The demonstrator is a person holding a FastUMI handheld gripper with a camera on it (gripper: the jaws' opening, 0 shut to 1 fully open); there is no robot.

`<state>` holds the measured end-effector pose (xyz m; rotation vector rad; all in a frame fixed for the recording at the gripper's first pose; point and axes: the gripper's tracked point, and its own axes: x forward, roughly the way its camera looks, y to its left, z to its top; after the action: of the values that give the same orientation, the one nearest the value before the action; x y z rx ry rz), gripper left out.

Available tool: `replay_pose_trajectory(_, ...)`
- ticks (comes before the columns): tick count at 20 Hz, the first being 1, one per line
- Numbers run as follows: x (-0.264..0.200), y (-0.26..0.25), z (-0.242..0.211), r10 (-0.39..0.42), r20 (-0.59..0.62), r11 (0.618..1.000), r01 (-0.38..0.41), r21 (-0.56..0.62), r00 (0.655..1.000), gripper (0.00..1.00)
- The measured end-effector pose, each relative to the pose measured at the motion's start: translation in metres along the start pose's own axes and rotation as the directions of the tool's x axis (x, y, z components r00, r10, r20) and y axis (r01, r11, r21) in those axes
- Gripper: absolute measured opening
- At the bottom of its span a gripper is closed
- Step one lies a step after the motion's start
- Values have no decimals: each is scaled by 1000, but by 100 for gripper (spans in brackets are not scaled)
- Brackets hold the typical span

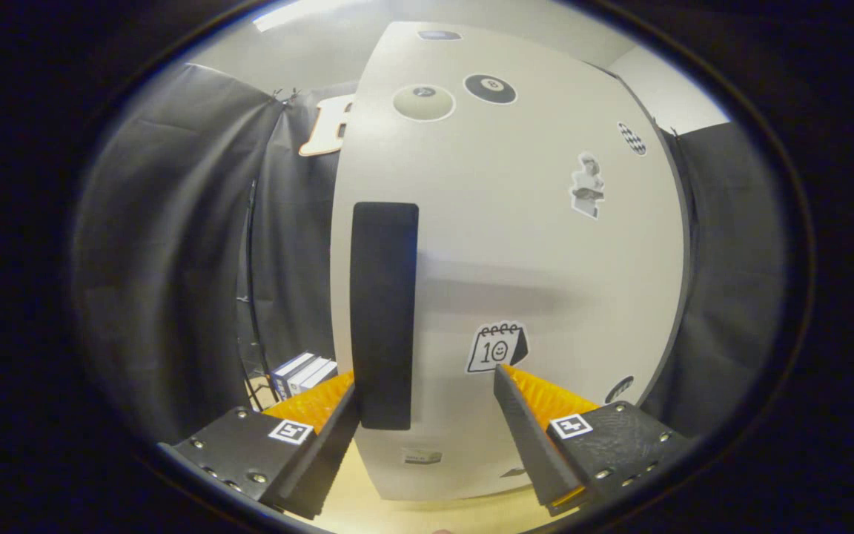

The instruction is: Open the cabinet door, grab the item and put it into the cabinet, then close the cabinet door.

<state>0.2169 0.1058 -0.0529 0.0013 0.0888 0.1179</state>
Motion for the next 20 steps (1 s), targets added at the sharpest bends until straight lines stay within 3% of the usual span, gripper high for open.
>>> replay_pose_trajectory(13, 37, -5, -3, -92, 40, 996, 92, 7, 995, 100)
replay_pose_trajectory(16, 32, -4, 1, -87, 36, 996, 86, 33, 996, 100)
replay_pose_trajectory(20, -8, -8, 19, -83, 81, 996, 80, 48, 993, 100)
